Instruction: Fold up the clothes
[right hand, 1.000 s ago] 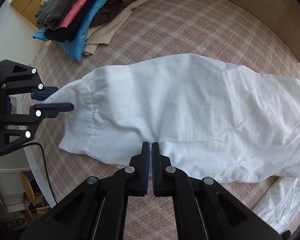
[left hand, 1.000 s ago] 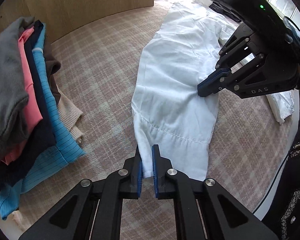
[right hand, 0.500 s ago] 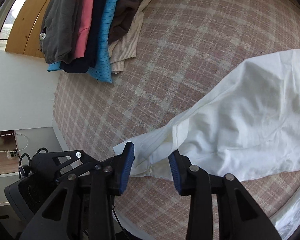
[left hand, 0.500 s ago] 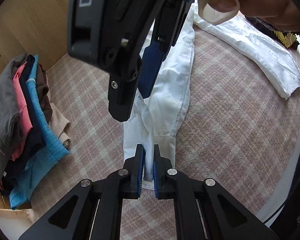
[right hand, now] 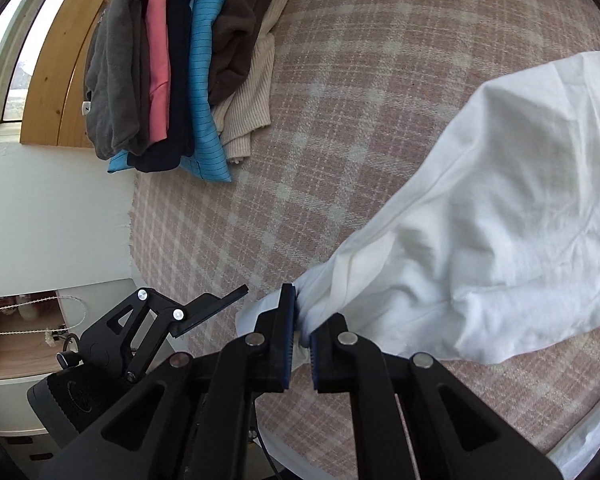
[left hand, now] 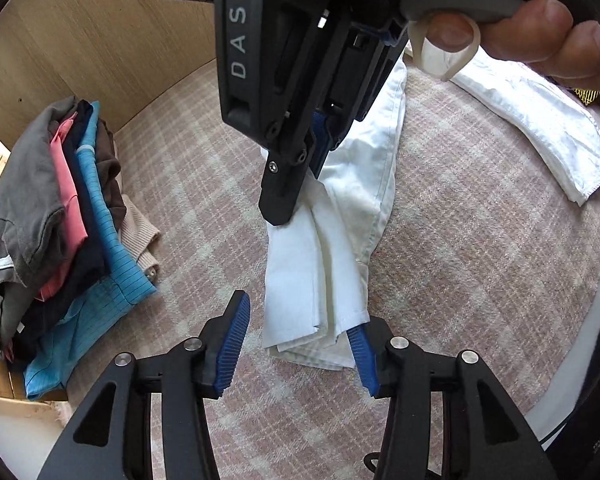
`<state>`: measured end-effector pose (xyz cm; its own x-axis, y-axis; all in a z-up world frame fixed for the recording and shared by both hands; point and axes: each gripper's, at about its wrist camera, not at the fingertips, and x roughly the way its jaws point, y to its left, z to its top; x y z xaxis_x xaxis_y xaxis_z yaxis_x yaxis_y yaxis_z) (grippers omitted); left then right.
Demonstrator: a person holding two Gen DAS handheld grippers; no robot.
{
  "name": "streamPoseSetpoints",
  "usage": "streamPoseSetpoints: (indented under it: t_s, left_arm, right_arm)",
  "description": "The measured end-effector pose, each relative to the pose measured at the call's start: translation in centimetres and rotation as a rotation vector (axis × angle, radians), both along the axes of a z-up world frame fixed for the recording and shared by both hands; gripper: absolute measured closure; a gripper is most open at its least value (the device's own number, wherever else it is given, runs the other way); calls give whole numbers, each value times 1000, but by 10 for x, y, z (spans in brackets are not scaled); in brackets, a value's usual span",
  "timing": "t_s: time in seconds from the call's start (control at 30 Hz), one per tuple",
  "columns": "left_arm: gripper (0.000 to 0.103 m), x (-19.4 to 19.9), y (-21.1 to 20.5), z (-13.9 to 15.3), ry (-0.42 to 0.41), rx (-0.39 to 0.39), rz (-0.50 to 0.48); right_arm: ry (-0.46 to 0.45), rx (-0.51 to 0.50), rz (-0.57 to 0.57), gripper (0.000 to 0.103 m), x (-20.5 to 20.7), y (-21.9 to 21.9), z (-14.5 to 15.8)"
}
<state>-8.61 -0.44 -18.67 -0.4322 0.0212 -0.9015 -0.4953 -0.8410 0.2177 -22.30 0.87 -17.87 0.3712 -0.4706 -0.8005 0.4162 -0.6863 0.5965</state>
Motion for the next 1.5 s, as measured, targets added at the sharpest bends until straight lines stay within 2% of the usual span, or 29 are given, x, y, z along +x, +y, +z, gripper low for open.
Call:
streamPoseSetpoints:
  t_s: [0.07, 0.1, 0.13, 0.2, 0.3, 0.33, 0.4, 0.5, 0.57, 0.6, 0.67, 0.7, 0.73, 0.8, 0.87, 1.03, 1.13, 1.2, 1.33, 1.5]
  left_arm:
    - [58, -10, -9, -3, -29, 8, 4]
    - [65, -16, -16, -5, -51, 16, 6]
    - [77, -21, -21, -7, -69, 28, 6]
    - [83, -26, -29, -6, -97, 71, 3]
    - [94, -53, -58, 4, -128, 229, 42]
    - [95, -59, -69, 8, -138, 298, 68]
    - [96, -71, -93, 18, -145, 421, 127]
    - [96, -83, -112, 36, -125, 502, 154]
    - [96, -95, -131, 52, -101, 510, 153]
    - [96, -78, -128, 57, -89, 512, 155]
    - [100, -87, -122, 68, -68, 553, 176]
    - [100, -96, -118, 76, -56, 572, 186]
    - [100, -99, -115, 86, -39, 586, 191]
    - [100, -97, -107, 100, -6, 610, 191]
    - [100, -101, -94, 112, 19, 633, 174]
    - [100, -100, -67, 152, 46, 638, 110]
    - [100, -94, -41, 175, 70, 645, 55]
    - [100, -92, -19, 187, 75, 666, 16]
    - [100, -88, 22, 208, 80, 653, -53]
    - [100, -85, 61, 230, 98, 642, -87]
  right_arm:
    - [-6, -4, -13, 96, -3, 0, 0]
    - [-9, -9, -18, 96, -5, 1, 0]
    - [-12, -14, -22, 96, -7, 2, 0]
    - [-13, -27, -22, 94, -12, 5, 2]
    - [16, -53, -7, 90, -21, 10, 13]
    - [20, -66, -3, 89, -23, 13, 17]
    - [31, -118, -4, 77, -32, 32, 33]
    - [76, -200, -16, 71, -45, 70, 61]
    - [193, -220, -57, 71, -55, 114, 82]
    - [280, -203, -91, 71, -62, 139, 91]
    - [430, -72, -160, 75, -83, 189, 93]
    - [484, 6, -186, 89, -95, 212, 90]
    - [505, 80, -204, 96, -107, 231, 81]
    - [500, 201, -227, 98, -128, 259, 58]
    - [468, 236, -226, 98, -138, 265, 36]
    - [470, 276, -164, 98, -145, 251, 7]
    - [501, 307, -113, 99, -144, 247, 7]
    - [499, 285, -107, 99, -142, 256, 19]
    - [448, 122, -142, 99, -135, 278, 48]
    - [392, 122, -106, 99, -140, 253, 23]
